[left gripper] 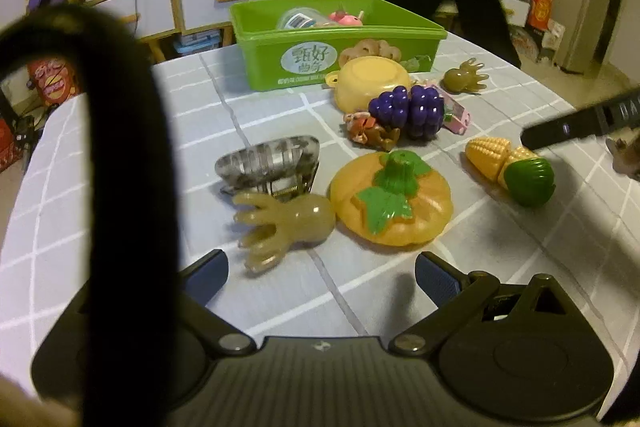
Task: Organize rigid objects
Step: 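Withdraw both tools from the bin back over the table toys, then grasp yellow corn with right tool while left tool grasps brown octopus toy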
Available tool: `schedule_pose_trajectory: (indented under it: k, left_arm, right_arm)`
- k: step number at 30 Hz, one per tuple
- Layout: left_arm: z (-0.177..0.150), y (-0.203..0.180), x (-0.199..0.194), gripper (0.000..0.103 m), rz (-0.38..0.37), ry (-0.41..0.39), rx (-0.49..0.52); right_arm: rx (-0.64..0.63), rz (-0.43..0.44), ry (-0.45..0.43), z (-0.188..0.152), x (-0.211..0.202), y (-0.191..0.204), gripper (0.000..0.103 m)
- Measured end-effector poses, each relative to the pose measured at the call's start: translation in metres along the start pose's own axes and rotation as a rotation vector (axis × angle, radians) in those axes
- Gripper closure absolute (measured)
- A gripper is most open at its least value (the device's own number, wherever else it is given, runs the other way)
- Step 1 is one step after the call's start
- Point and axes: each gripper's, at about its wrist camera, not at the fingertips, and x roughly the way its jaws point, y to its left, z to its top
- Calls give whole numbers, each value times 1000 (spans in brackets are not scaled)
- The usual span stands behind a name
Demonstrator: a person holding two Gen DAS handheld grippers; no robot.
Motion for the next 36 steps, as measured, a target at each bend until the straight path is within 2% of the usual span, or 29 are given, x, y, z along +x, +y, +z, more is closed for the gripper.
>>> schedule_pose_trajectory:
  k: [9,12,18,23,26,32,36]
  left_arm:
    - [-11,4,7,27,18,-67,-102]
    - [-11,4,7,28,23,-84,-125]
    - [-9,5,10,37,34,-111,-162]
    - [-9,4,11,41,42,-126,-177]
    - [-8,4,10,53,27,-133,-184]
    - [-7,9,7,65,38,-141,-214]
    - [-7,10,7,66,47,-146,-221]
  right_arm:
    - [-180,-8,9,-35,24,30,2]
    - [-252,-31,-53,-44,25,38,2]
    - [-228,-38,-73,-42,25,37,3]
    - [-219,-46,-84,-41,26,37,5]
    - [-227,-57,-95,-40,26,38,7]
    - [-232,-49,-96,-39,26,41,15]
    - [-239,-45,-96,-39,25,44,19]
